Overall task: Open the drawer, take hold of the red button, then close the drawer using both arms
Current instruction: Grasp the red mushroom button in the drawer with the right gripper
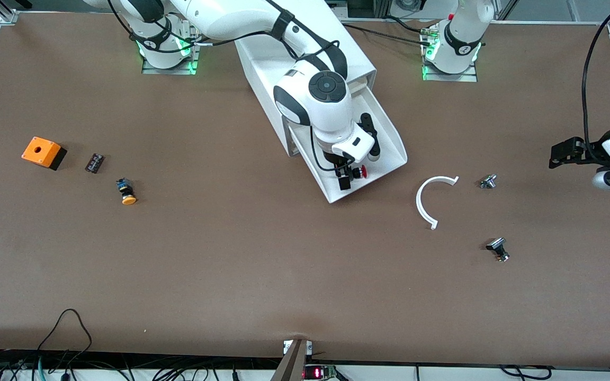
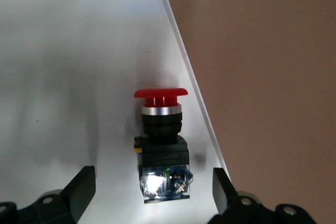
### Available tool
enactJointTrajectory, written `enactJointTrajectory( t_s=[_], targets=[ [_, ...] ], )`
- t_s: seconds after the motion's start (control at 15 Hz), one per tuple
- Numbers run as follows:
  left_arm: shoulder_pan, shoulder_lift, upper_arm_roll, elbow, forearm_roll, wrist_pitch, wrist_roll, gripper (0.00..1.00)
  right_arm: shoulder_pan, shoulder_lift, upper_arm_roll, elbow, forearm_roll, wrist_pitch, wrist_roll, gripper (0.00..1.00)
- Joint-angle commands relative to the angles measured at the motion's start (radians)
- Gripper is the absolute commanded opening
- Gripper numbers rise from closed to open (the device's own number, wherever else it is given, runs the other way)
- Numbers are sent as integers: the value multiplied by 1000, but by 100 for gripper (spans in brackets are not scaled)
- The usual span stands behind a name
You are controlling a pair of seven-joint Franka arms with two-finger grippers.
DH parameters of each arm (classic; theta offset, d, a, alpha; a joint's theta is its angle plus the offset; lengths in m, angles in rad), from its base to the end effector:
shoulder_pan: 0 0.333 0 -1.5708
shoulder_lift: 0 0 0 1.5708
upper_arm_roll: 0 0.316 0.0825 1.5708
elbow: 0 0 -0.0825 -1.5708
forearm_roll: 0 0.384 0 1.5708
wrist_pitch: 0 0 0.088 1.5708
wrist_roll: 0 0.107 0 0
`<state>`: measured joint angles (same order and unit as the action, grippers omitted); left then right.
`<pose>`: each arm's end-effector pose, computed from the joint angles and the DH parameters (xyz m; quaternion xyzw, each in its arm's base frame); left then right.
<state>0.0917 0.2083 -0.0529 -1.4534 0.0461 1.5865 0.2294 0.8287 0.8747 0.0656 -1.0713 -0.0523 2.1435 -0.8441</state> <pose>0.6148 0.0319 0.5593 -0.9945 0.0959 0.0395 0.0124 0.5103 0.6033 0.3215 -0.6440 -0.7586 -0.0993 0.0031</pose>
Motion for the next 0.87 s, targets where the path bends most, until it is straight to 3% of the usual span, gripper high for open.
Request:
enactJointTrajectory(
  t_s=[0.0, 0.2, 0.33, 0.54, 0.8],
  targets=[
    [-4, 17, -1, 39, 12, -26, -38, 100, 7, 24, 3, 36, -17, 4, -13, 81],
    [-4, 17, -1, 39, 12, -26, -38, 100, 7, 24, 3, 34, -17, 6, -21, 63],
    [-4, 17, -1, 39, 12, -26, -38, 100, 4, 21, 3, 34, -18, -1, -26, 57],
    [-3, 17, -1, 39, 11, -28, -38, 100, -2, 13, 3, 34, -18, -10, -59, 38],
    [-1, 17, -1, 39, 11, -28, -38, 100, -6, -6, 3, 36, -12, -33, -61, 24]
  ],
)
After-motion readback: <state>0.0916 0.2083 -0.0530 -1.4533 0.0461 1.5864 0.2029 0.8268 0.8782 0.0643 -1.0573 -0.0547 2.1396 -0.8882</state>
